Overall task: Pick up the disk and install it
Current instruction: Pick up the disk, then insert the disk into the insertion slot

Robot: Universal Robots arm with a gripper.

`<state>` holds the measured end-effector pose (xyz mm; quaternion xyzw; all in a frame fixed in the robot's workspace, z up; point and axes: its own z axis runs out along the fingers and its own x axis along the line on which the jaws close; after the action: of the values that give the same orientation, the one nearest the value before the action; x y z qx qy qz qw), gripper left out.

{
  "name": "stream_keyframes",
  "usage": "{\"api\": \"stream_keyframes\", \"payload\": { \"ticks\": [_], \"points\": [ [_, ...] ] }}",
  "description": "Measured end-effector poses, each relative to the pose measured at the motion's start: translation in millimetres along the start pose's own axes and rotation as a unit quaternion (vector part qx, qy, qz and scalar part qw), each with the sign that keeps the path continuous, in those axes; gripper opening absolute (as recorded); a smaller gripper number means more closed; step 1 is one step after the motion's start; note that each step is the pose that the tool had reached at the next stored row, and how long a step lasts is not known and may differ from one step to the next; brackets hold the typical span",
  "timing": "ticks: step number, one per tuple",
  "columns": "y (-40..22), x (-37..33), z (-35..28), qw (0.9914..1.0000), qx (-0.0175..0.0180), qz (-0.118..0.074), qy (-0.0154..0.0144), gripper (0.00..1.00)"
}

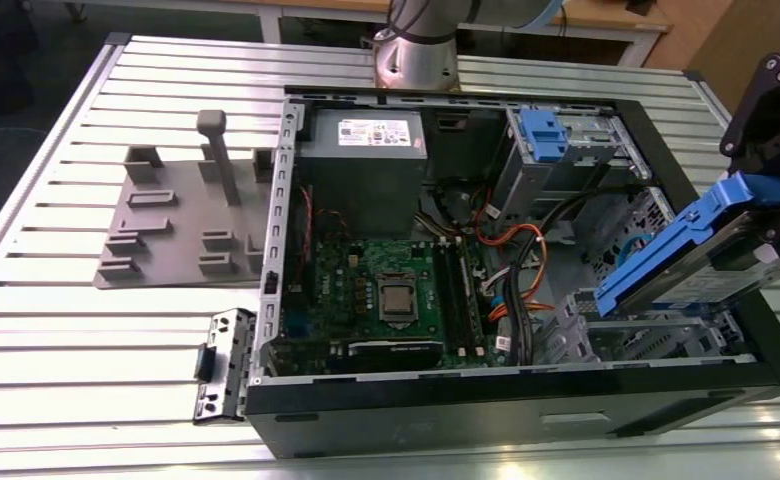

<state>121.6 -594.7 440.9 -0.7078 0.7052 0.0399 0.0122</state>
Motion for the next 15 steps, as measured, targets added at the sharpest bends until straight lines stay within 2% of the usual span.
{"api": "stream_keyframes", "payload": {
  "ticks": [11,15],
  "points": [
    [0.1,0.1,0.5,1.00000,0.0000,0.000,-0.0002,0.36],
    [0.1,0.1,3.4,1.00000,0.0000,0.000,-0.0003,0.36]
  ]
}}
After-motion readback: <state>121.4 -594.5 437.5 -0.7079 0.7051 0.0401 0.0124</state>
